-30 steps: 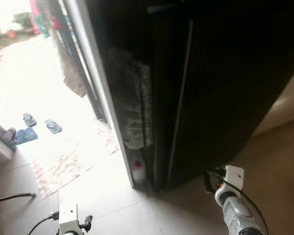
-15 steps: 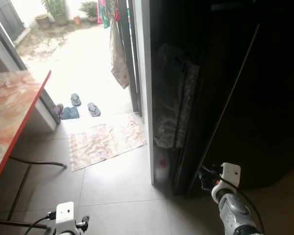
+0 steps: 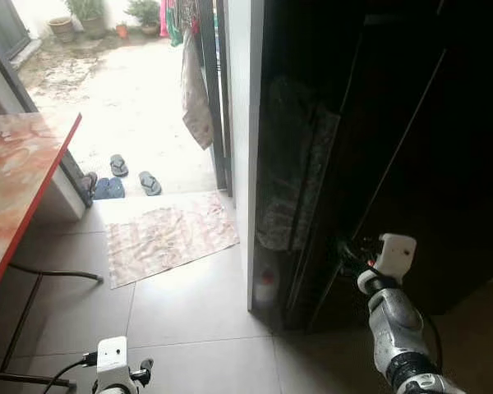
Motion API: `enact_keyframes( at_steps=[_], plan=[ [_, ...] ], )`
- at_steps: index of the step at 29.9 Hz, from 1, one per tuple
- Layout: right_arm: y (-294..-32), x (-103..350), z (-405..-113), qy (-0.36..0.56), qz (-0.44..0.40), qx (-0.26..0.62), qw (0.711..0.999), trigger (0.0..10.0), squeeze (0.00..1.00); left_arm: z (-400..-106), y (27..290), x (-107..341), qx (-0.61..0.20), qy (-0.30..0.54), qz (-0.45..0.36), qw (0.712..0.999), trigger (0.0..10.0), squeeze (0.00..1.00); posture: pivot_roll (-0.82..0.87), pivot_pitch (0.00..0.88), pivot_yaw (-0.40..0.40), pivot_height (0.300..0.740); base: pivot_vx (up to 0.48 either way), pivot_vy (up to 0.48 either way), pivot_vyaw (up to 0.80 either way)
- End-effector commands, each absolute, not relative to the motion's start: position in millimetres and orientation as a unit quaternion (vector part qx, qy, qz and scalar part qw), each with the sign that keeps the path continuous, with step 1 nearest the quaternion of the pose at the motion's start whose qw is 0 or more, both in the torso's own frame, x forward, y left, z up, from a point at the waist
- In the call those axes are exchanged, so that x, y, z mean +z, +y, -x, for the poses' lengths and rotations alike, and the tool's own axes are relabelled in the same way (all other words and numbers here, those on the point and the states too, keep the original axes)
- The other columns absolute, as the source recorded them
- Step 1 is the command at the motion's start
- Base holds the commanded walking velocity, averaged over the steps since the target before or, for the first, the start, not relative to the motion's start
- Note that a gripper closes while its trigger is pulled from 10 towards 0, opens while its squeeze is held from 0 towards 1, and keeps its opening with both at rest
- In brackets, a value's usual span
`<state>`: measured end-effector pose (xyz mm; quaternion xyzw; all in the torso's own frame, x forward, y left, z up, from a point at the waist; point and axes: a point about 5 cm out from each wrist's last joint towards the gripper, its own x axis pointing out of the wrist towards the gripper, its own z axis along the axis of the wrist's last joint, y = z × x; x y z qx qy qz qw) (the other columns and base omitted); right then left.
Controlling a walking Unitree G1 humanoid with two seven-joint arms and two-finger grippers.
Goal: Restocking fridge
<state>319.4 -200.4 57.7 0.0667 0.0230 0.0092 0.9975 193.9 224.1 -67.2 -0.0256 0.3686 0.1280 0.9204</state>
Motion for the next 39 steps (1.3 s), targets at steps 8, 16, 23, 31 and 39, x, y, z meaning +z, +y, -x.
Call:
enact_keyframes(
  at_steps=[8,16,23,31,39],
  plan=[
    [-181,92,-349,-0.005,-0.039,0.075,0.996,10.0,0.0,-188,224,-70,0.134,0.375,0.023,0.917,10.0,0.0,-0.01,0.022,0.01,0.74,0.0,0.0,0.0],
    [-164,117,-370,-0.012,-0.041,0.102,0.994,10.0,0.0,-188,227,-70,0.138,0.372,0.022,0.918,10.0,0.0,0.0,0.014,0.011,0.74,0.0,0.0,0.0],
    [-151,125,-378,-0.006,-0.045,0.117,0.992,10.0,0.0,-189,228,-69,0.139,0.37,0.021,0.918,10.0,0.0,0.0,0.012,0.012,0.74,0.0,0.0,0.0],
    [-137,136,-386,0.0,-0.066,0.124,0.99,10.0,0.0,-188,228,-69,0.139,0.37,0.021,0.918,10.0,0.0,0.01,0.013,0.012,0.74,0.0,0.0,0.0],
    [-138,129,-383,0.006,-0.071,0.115,0.991,10.0,0.0,-188,226,-70,0.138,0.37,0.024,0.918,10.0,0.0,0.01,0.018,0.009,0.74,0.0,0.0,0.0]
  ],
)
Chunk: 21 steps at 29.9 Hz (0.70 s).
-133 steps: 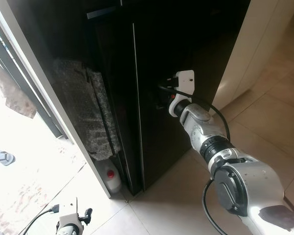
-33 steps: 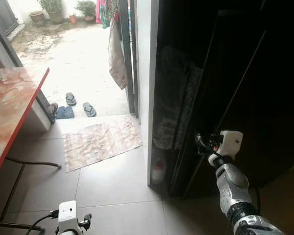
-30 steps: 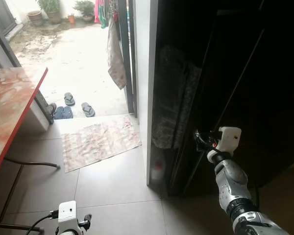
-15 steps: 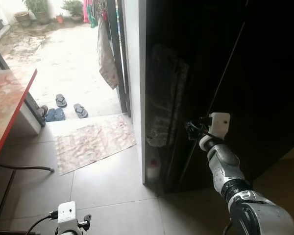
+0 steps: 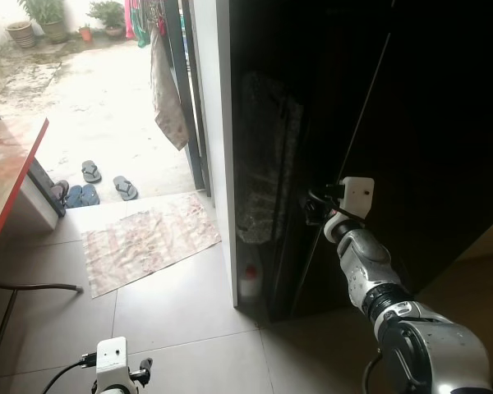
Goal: Restocking fridge
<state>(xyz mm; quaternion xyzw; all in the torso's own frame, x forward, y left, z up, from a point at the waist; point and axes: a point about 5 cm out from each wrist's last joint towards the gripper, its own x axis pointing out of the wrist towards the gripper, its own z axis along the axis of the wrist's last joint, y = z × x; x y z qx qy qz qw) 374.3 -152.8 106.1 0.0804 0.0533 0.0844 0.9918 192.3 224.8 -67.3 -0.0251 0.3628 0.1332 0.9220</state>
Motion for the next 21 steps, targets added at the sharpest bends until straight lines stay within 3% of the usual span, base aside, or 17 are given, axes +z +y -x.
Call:
enact_keyframes(
  at_steps=[1,14,19,21],
  plan=[
    [-140,127,-382,0.006,-0.07,0.112,0.991,10.0,0.0,-188,225,-70,0.137,0.37,0.024,0.918,10.0,0.0,0.01,0.025,0.01,0.74,0.0,0.0,0.0],
    [-201,80,-335,-0.012,-0.054,0.015,0.998,10.0,0.0,-188,224,-71,0.132,0.375,0.021,0.917,10.0,0.0,-0.01,0.05,0.008,0.74,0.0,0.0,0.0],
    [-222,50,-306,0.034,-0.036,-0.009,0.999,10.0,0.0,-187,224,-71,0.13,0.378,0.021,0.917,10.0,0.0,-0.02,0.052,0.007,0.74,0.0,0.0,0.0],
    [-228,26,-289,0.092,-0.037,-0.021,0.995,10.0,0.0,-187,223,-71,0.13,0.379,0.021,0.916,10.0,0.0,-0.02,0.049,0.007,0.74,0.0,0.0,0.0]
  ],
)
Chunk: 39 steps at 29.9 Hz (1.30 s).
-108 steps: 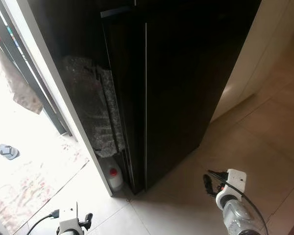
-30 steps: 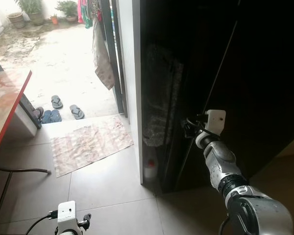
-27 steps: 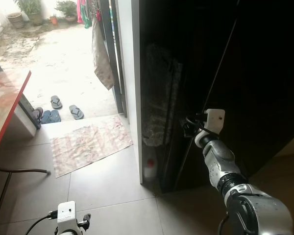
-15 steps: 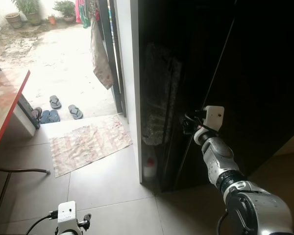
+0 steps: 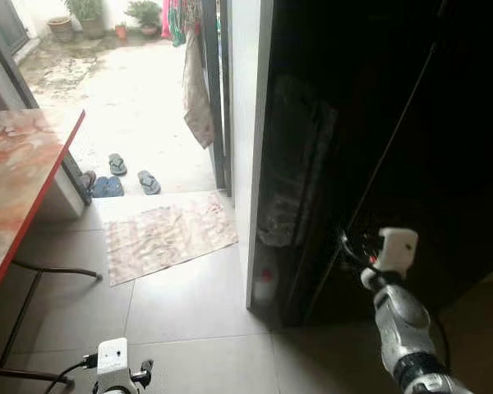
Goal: Restocking fridge
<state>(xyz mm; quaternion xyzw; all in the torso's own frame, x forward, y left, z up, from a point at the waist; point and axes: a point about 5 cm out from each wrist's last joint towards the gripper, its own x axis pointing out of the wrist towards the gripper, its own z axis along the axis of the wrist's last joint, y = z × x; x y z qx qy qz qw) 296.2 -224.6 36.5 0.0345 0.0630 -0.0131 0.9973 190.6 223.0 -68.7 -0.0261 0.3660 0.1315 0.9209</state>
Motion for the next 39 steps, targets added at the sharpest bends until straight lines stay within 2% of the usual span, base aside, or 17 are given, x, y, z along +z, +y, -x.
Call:
enact_keyframes(
  at_steps=[1,6,8,11,13,14,23,32,39],
  plan=[
    [-229,17,-283,0.116,-0.036,-0.026,0.992,10.0,0.0,-187,222,-72,0.129,0.379,0.021,0.916,10.0,0.0,-0.02,0.05,0.007,0.74,0.0,0.0,0.0],
    [-223,-31,-243,0.264,-0.028,-0.023,0.964,10.0,0.0,-186,220,-73,0.127,0.385,0.021,0.914,10.0,0.0,-0.02,0.046,0.01,0.74,0.0,0.0,0.0],
    [-222,-37,-238,0.284,-0.02,-0.02,0.958,10.0,0.0,-185,220,-73,0.126,0.386,0.021,0.913,10.0,0.0,-0.02,0.046,0.01,0.74,0.0,0.0,0.0],
    [-222,-58,-212,0.355,0.001,-0.035,0.934,10.0,0.0,-184,223,-74,0.128,0.39,0.022,0.912,10.0,0.0,-0.01,0.048,0.015,0.74,0.0,0.0,0.0],
    [-222,-65,-201,0.38,-0.006,-0.046,0.924,10.0,0.0,-183,224,-74,0.128,0.391,0.021,0.911,10.0,0.0,-0.01,0.049,0.017,0.74,0.0,0.0,0.0],
    [-222,-74,-187,0.412,-0.02,-0.061,0.909,10.0,0.0,-183,225,-74,0.125,0.394,0.016,0.91,10.0,0.0,0.0,0.047,0.019,0.74,0.0,0.0,0.0],
    [-211,-82,-175,0.427,-0.048,-0.057,0.901,10.0,0.0,-187,225,-72,0.112,0.396,0.011,0.911,10.0,0.0,-0.01,0.039,0.03,0.74,0.0,0.0,0.0],
    [-207,-82,-177,0.424,-0.056,-0.051,0.902,10.0,0.0,-189,225,-71,0.101,0.399,-0.007,0.911,10.0,0.0,-0.01,0.028,0.034,0.74,0.0,0.0,0.0],
    [-204,-82,-178,0.423,-0.058,-0.045,0.903,10.0,0.0,-186,224,-73,0.099,0.405,-0.01,0.909,10.0,0.0,-0.01,0.01,0.037,0.74,0.0,-0.301,0.0]
  ],
)
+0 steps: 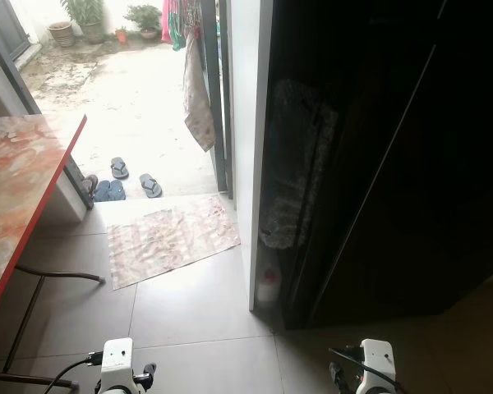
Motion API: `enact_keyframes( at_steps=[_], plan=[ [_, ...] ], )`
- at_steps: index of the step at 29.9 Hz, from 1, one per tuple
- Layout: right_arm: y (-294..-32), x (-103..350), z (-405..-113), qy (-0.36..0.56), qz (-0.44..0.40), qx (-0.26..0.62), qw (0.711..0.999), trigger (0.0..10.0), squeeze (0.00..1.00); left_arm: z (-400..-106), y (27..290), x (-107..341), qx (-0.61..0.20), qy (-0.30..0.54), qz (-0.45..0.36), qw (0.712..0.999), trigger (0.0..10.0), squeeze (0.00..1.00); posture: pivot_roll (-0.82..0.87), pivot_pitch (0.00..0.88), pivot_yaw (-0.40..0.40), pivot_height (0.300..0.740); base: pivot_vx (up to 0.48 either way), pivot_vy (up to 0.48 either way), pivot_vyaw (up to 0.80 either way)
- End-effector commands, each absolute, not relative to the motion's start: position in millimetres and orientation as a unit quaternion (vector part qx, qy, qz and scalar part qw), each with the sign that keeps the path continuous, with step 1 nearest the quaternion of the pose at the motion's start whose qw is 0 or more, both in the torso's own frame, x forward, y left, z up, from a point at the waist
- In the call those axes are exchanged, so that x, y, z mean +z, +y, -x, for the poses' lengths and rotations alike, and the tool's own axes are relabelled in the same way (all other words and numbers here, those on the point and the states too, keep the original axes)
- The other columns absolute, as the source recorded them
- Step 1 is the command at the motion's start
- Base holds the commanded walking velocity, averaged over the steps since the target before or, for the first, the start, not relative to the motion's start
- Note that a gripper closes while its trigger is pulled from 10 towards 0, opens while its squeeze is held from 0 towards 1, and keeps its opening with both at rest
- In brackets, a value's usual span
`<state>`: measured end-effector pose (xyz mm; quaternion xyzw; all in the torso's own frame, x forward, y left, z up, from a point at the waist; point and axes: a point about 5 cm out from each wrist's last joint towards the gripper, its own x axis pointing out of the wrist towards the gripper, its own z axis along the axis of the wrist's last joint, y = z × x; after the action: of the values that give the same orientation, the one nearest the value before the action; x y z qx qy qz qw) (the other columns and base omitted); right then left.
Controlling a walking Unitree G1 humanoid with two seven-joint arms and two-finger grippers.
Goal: Restocking fridge
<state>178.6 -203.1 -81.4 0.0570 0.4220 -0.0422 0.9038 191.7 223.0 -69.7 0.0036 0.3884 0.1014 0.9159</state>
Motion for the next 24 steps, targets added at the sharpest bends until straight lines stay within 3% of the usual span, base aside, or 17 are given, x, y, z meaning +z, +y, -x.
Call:
enact_keyframes(
  at_steps=[1,8,13,24],
  plan=[
    [-202.5,-82.6,-176.6,0.427,-0.057,-0.043,0.901,10.0,0.0,-185.4,223.9,-73.6,0.1,0.407,-0.012,0.908,10.0,0.0,-0.01,0.005,0.038,0.74,0.0,-0.319,0.0],
    [-200.8,-84.0,-174.2,0.432,-0.046,-0.037,0.9,10.0,0.0,-188.2,226.3,-71.8,0.1,0.405,-0.017,0.909,10.0,0.0,-0.01,0.0,0.042,0.74,0.0,-0.319,0.0],
    [-199.6,-84.3,-173.9,0.433,-0.05,-0.03,0.9,10.0,0.0,-189.8,226.6,-70.9,0.1,0.403,-0.019,0.91,10.0,0.0,-0.01,0.0,0.042,0.74,0.0,-0.319,0.58],
    [-199.4,-84.3,-174.1,0.434,-0.054,-0.028,0.899,10.0,0.0,-186.1,223.5,-73.4,0.1,0.407,-0.014,0.908,10.0,0.0,-0.01,0.018,0.04,0.74,0.0,-0.318,0.0]
  ],
)
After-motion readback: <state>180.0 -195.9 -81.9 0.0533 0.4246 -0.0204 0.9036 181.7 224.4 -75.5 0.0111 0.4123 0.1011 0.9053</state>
